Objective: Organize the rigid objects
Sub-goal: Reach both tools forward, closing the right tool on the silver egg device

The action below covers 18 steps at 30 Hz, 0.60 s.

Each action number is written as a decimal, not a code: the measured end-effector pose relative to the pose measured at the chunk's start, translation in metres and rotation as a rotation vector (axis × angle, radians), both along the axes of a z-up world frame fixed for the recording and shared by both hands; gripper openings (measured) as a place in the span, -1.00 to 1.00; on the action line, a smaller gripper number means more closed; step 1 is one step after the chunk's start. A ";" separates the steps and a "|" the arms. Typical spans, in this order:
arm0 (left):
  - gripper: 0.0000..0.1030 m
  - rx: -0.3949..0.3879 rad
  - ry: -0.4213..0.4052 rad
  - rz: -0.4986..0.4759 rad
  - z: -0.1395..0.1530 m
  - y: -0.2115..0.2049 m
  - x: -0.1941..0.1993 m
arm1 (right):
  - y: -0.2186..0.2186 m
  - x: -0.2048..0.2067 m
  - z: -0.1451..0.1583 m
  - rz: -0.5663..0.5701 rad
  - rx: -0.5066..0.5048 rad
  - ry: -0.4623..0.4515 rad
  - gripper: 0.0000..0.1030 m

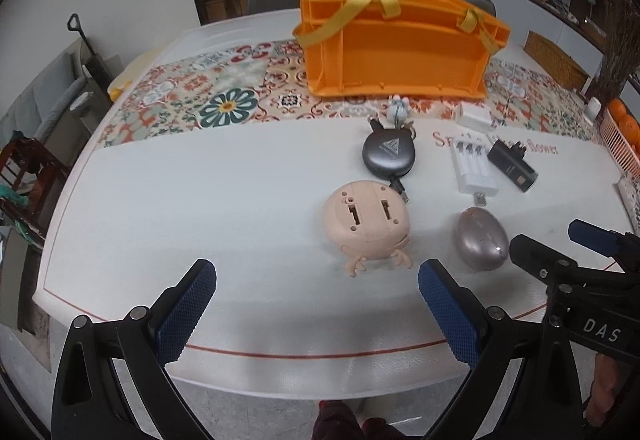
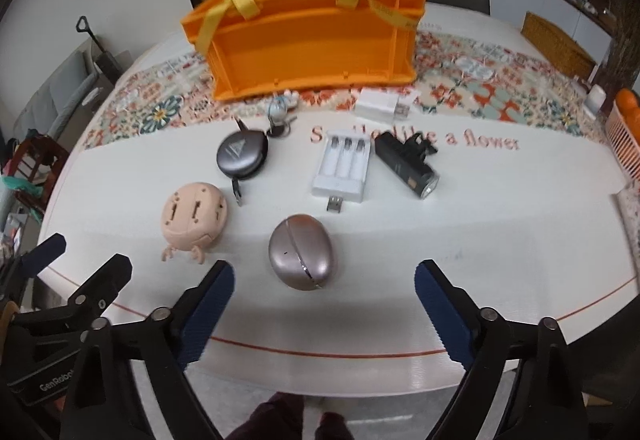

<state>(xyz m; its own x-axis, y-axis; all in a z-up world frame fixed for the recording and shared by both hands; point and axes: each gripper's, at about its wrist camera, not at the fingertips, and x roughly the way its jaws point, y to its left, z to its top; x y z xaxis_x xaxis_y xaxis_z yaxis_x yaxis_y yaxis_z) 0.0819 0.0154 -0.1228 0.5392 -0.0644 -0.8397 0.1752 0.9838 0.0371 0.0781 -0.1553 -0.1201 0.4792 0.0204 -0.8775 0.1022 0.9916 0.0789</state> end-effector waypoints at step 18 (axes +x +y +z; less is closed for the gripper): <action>1.00 0.010 0.083 -0.036 -0.041 -0.004 0.022 | 0.012 0.032 -0.054 0.027 -0.012 0.072 0.41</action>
<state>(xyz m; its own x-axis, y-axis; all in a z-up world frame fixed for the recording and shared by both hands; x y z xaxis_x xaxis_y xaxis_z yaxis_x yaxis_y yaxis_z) 0.1037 0.0117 -0.1639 0.4655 -0.0740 -0.8820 0.2129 0.9766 0.0305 0.1101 -0.1435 -0.1737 0.4147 0.0222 -0.9097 0.0801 0.9949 0.0608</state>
